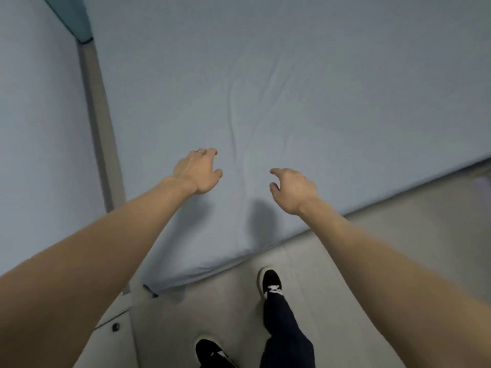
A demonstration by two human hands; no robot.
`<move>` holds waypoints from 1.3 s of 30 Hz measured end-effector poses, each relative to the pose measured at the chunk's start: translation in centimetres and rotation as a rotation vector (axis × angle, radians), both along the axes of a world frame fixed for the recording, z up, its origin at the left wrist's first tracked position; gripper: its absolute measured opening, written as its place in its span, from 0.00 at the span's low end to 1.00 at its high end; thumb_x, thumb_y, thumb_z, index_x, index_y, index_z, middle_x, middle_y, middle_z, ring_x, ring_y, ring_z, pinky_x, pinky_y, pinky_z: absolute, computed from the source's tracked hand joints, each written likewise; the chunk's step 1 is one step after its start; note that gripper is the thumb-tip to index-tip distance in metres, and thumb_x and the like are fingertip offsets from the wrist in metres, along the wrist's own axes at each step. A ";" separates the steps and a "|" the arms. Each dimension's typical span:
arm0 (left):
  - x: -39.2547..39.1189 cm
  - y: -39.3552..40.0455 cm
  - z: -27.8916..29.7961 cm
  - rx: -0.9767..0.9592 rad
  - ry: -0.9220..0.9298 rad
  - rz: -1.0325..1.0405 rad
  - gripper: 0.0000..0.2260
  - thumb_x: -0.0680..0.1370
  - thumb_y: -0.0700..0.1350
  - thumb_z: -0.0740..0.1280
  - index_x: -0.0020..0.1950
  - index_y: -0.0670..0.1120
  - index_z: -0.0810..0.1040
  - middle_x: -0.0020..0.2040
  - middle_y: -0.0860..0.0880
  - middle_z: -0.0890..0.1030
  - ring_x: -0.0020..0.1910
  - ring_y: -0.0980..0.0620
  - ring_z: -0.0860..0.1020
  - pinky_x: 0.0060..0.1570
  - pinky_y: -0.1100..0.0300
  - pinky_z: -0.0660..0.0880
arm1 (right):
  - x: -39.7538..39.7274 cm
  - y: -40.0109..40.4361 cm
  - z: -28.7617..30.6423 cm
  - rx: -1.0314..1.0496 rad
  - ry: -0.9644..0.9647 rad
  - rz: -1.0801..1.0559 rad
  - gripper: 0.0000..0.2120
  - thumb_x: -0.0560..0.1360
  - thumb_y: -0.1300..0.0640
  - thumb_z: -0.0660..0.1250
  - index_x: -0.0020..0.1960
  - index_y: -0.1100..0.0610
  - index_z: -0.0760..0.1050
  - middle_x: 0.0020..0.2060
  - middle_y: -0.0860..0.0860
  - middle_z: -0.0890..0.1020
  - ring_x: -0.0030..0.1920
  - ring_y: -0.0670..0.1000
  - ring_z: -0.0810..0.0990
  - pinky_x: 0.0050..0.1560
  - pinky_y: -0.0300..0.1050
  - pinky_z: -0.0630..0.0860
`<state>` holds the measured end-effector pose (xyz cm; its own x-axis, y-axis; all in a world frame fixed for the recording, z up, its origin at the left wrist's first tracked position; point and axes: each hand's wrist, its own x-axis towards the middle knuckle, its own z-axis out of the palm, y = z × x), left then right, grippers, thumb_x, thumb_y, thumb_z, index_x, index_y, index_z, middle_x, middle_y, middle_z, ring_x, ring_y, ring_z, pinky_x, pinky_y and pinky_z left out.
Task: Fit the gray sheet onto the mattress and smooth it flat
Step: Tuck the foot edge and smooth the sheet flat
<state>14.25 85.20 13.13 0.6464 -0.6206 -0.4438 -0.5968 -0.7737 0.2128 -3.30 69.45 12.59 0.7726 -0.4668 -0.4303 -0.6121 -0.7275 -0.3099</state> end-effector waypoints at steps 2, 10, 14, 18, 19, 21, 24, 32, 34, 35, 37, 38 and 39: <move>-0.3 0.5 -7.1 0.007 -0.022 0.025 0.26 0.81 0.54 0.58 0.77 0.48 0.60 0.77 0.45 0.63 0.75 0.45 0.60 0.69 0.49 0.63 | 2.0 -0.1 -6.6 -0.023 -0.013 0.093 0.22 0.82 0.52 0.55 0.76 0.52 0.63 0.74 0.50 0.66 0.70 0.56 0.69 0.64 0.53 0.71; 1.4 4.0 -26.1 0.092 -0.201 0.205 0.31 0.79 0.69 0.41 0.80 0.59 0.41 0.81 0.50 0.42 0.79 0.49 0.37 0.76 0.44 0.37 | 4.9 -3.4 -25.2 -0.176 -0.065 0.301 0.30 0.82 0.40 0.44 0.81 0.47 0.42 0.80 0.48 0.40 0.79 0.51 0.38 0.78 0.51 0.39; 1.2 5.6 -27.9 0.066 -0.268 0.217 0.32 0.77 0.71 0.37 0.79 0.62 0.40 0.81 0.52 0.42 0.78 0.52 0.36 0.75 0.45 0.36 | 3.8 -4.2 -27.5 -0.190 -0.111 0.304 0.31 0.80 0.34 0.39 0.80 0.44 0.39 0.79 0.44 0.39 0.79 0.47 0.36 0.78 0.50 0.37; 1.3 5.4 -27.0 0.104 -0.218 0.241 0.32 0.76 0.71 0.39 0.79 0.63 0.40 0.81 0.52 0.43 0.78 0.52 0.36 0.75 0.44 0.36 | 4.0 -4.4 -26.6 -0.157 -0.091 0.319 0.31 0.80 0.35 0.40 0.80 0.45 0.40 0.80 0.45 0.40 0.79 0.48 0.36 0.78 0.50 0.37; 1.3 5.2 -26.6 0.107 -0.216 0.250 0.32 0.77 0.71 0.40 0.79 0.62 0.42 0.81 0.51 0.44 0.79 0.51 0.38 0.76 0.43 0.37 | 4.1 -4.3 -26.2 -0.142 -0.098 0.313 0.31 0.81 0.36 0.41 0.80 0.46 0.41 0.80 0.46 0.41 0.79 0.48 0.37 0.78 0.49 0.38; 1.9 4.2 -25.7 0.064 -0.250 0.271 0.32 0.79 0.68 0.44 0.80 0.57 0.48 0.81 0.48 0.50 0.80 0.49 0.42 0.76 0.43 0.39 | 4.6 -4.7 -25.4 -0.125 -0.149 0.289 0.30 0.82 0.38 0.43 0.81 0.47 0.44 0.80 0.47 0.45 0.80 0.49 0.41 0.78 0.49 0.39; 3.5 1.3 -24.9 -0.006 -0.287 0.222 0.30 0.81 0.64 0.48 0.80 0.52 0.52 0.80 0.45 0.53 0.80 0.47 0.47 0.77 0.45 0.42 | 6.0 -5.8 -25.0 -0.166 -0.216 0.281 0.29 0.83 0.41 0.45 0.81 0.50 0.48 0.80 0.48 0.47 0.80 0.50 0.44 0.78 0.48 0.41; 12.0 -8.5 -26.3 -0.013 -0.309 0.168 0.30 0.81 0.64 0.47 0.80 0.54 0.50 0.81 0.47 0.50 0.80 0.47 0.46 0.77 0.45 0.42 | 16.1 -13.0 -25.8 -0.205 -0.229 0.376 0.30 0.82 0.42 0.47 0.81 0.52 0.46 0.80 0.50 0.45 0.80 0.51 0.43 0.78 0.48 0.41; 15.2 -8.8 -26.5 0.015 -0.319 0.243 0.31 0.80 0.66 0.45 0.80 0.56 0.48 0.81 0.48 0.49 0.80 0.48 0.44 0.76 0.44 0.42 | 19.1 -14.6 -26.1 -0.217 -0.234 0.401 0.31 0.82 0.41 0.46 0.81 0.51 0.45 0.80 0.50 0.44 0.80 0.51 0.42 0.78 0.49 0.41; 16.9 -8.7 -26.8 0.049 -0.301 0.281 0.31 0.79 0.67 0.43 0.80 0.57 0.46 0.81 0.48 0.47 0.80 0.48 0.43 0.76 0.43 0.42 | 20.6 -15.6 -26.5 -0.221 -0.222 0.413 0.31 0.82 0.40 0.46 0.81 0.50 0.45 0.80 0.50 0.43 0.80 0.51 0.41 0.78 0.50 0.40; 18.8 -7.7 -27.7 0.140 -0.247 0.340 0.32 0.77 0.70 0.40 0.79 0.61 0.42 0.81 0.50 0.44 0.79 0.50 0.41 0.76 0.42 0.41 | 22.6 -17.1 -27.3 -0.226 -0.170 0.433 0.32 0.81 0.37 0.44 0.81 0.48 0.43 0.80 0.49 0.42 0.80 0.51 0.40 0.78 0.51 0.39; 19.1 -6.9 -28.1 0.172 -0.241 0.353 0.32 0.76 0.72 0.38 0.78 0.63 0.40 0.81 0.51 0.43 0.79 0.51 0.39 0.76 0.42 0.40 | 23.1 -17.5 -27.7 -0.222 -0.143 0.444 0.33 0.80 0.36 0.43 0.81 0.47 0.41 0.80 0.48 0.41 0.79 0.50 0.39 0.78 0.52 0.38; 19.1 -6.4 -28.5 0.174 -0.251 0.359 0.32 0.75 0.73 0.37 0.78 0.64 0.38 0.81 0.52 0.42 0.79 0.53 0.38 0.75 0.42 0.39 | 23.3 -17.9 -28.1 -0.218 -0.126 0.453 0.33 0.80 0.34 0.42 0.80 0.46 0.40 0.80 0.47 0.40 0.79 0.49 0.37 0.78 0.52 0.38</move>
